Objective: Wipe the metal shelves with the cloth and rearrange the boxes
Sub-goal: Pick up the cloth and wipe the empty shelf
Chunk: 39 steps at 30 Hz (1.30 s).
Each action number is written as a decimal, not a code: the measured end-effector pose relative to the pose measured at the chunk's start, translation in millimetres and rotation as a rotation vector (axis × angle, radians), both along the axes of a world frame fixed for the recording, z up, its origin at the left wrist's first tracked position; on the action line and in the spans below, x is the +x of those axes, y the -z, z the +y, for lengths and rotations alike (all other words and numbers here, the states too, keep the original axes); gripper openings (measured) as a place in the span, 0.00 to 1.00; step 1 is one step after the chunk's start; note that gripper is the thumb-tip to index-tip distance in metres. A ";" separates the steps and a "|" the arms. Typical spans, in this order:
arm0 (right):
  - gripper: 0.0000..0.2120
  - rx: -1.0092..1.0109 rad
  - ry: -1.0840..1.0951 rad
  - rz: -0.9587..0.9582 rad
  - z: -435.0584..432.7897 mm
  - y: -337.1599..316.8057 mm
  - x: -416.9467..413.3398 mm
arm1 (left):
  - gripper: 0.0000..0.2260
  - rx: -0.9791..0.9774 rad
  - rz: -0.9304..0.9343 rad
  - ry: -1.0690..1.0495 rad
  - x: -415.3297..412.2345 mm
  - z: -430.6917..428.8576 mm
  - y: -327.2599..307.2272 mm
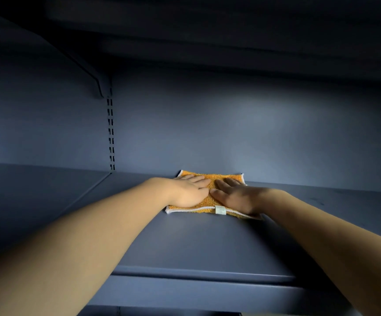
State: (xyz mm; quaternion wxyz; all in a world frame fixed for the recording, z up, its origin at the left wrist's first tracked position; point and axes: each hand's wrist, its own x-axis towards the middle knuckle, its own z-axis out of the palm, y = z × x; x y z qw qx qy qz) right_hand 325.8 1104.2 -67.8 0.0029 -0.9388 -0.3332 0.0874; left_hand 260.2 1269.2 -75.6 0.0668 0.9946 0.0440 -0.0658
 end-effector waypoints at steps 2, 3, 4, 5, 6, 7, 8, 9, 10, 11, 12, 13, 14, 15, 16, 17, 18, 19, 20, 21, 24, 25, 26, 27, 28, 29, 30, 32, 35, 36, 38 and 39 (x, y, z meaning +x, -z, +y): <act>0.32 0.019 0.032 -0.001 1.6 -0.2 -4.7 | 0.25 0.003 -0.006 0.010 -1.0 -0.1 -0.1; 0.30 0.045 0.051 -0.002 4.2 -0.8 -6.9 | 0.25 0.006 -0.007 0.016 -2.4 1.2 -0.5; 0.27 0.075 0.064 -0.006 7.9 -1.4 -9.0 | 0.25 0.010 -0.007 0.019 -4.6 3.4 -0.9; 0.26 0.082 0.062 -0.007 13.9 -1.2 -11.7 | 0.25 0.012 -0.007 0.018 -7.6 7.1 -1.6; 0.26 0.072 0.058 -0.001 21.6 -1.0 -15.5 | 0.25 0.010 -0.010 0.014 -11.1 13.0 -1.9; 0.27 0.040 0.048 -0.005 31.2 -0.2 -17.4 | 0.25 0.004 -0.013 0.007 -16.4 21.5 -2.3; 0.28 0.005 0.013 -0.019 40.8 1.1 -18.8 | 0.25 -0.001 -0.015 -0.004 -21.2 30.6 -2.2; 0.31 -0.004 -0.021 -0.024 50.6 2.5 -21.6 | 0.25 -0.004 -0.014 -0.017 -27.0 40.7 -2.0; 0.32 -0.001 -0.041 -0.021 59.8 3.7 -24.1 | 0.24 -0.006 -0.013 -0.030 -31.9 50.5 -1.4; 0.33 0.006 -0.052 -0.018 67.5 5.4 -25.9 | 0.24 -0.005 -0.012 -0.042 -36.1 58.2 -0.7; 0.34 0.009 -0.063 -0.022 73.3 6.7 -26.9 | 0.24 0.000 -0.015 -0.051 -39.3 63.3 -0.3; 0.34 0.005 -0.068 -0.027 76.1 6.9 -28.3 | 0.24 0.006 -0.021 -0.057 -41.6 65.8 -0.1; 0.34 0.008 -0.064 -0.026 77.1 6.8 -30.2 | 0.25 0.010 -0.025 -0.059 -43.5 65.7 -0.8; 0.34 0.018 -0.053 -0.024 77.1 7.0 -32.5 | 0.25 0.010 -0.026 -0.061 -45.8 64.0 -1.7; 0.34 0.025 -0.041 -0.022 75.3 6.5 -35.4 | 0.25 0.010 -0.028 -0.063 -47.7 61.0 -2.4; 0.34 0.025 -0.029 -0.019 73.1 5.5 -39.2 | 0.25 0.012 -0.030 -0.067 -50.1 58.2 -2.6; 0.33 0.023 -0.023 -0.016 71.1 4.4 -43.2 | 0.25 0.019 -0.033 -0.070 -52.6 56.3 -2.6; 0.33 0.021 -0.027 -0.013 68.6 3.4 -48.1 | 0.25 0.025 -0.032 -0.072 -55.3 54.8 -2.2; 0.33 0.019 -0.035 -0.012 66.1 2.8 -52.9 | 0.25 0.030 -0.028 -0.071 -58.2 53.7 -1.4; 0.33 0.013 -0.046 -0.017 63.4 2.8 -57.6 | 0.25 0.032 -0.023 -0.073 -61.9 52.4 -0.5; 0.33 -0.003 -0.072 -0.026 53.0 3.8 -70.5 | 0.26 0.044 -0.018 -0.068 -76.9 44.6 -1.0; 0.34 -0.004 -0.078 -0.028 48.9 4.2 -75.9 | 0.25 0.045 -0.018 -0.063 -83.1 40.7 -1.9; 0.34 -0.002 -0.086 -0.030 44.9 4.8 -81.7 | 0.25 0.044 -0.022 -0.058 -90.0 36.8 -2.2; 0.34 0.000 -0.097 -0.034 40.9 4.9 -87.8 | 0.25 0.044 -0.028 -0.053 -97.1 33.1 -2.3; 0.34 0.004 -0.107 -0.038 36.9 5.0 -93.6 | 0.25 0.043 -0.031 -0.048 -103.8 29.8 -2.7; 0.34 0.006 -0.115 -0.040 32.5 5.2 -99.8 | 0.25 0.041 -0.030 -0.043 -110.7 26.4 -3.1; 0.34 0.004 -0.122 -0.044 27.8 6.3 -105.3 | 0.25 0.038 -0.028 -0.037 -118.1 22.5 -3.8; 0.35 -0.011 -0.146 -0.059 19.6 9.2 -114.1 | 0.25 0.034 -0.027 -0.026 -131.4 15.3 -4.6; 0.35 -0.006 -0.153 -0.060 8.2 12.4 -131.1 | 0.26 0.029 -0.028 -0.012 -150.8 5.7 -3.2; 0.35 0.008 -0.155 -0.065 4.6 12.3 -137.3 | 0.26 0.027 -0.030 -0.010 -156.0 3.9 -2.5; 0.35 0.041 -0.156 -0.062 -2.6 10.0 -150.0 | 0.26 0.028 -0.026 -0.004 -161.8 2.4 -3.1; 0.34 0.053 -0.158 -0.057 -5.6 8.1 -154.5 | 0.26 0.028 -0.023 -0.003 -163.3 2.2 -4.0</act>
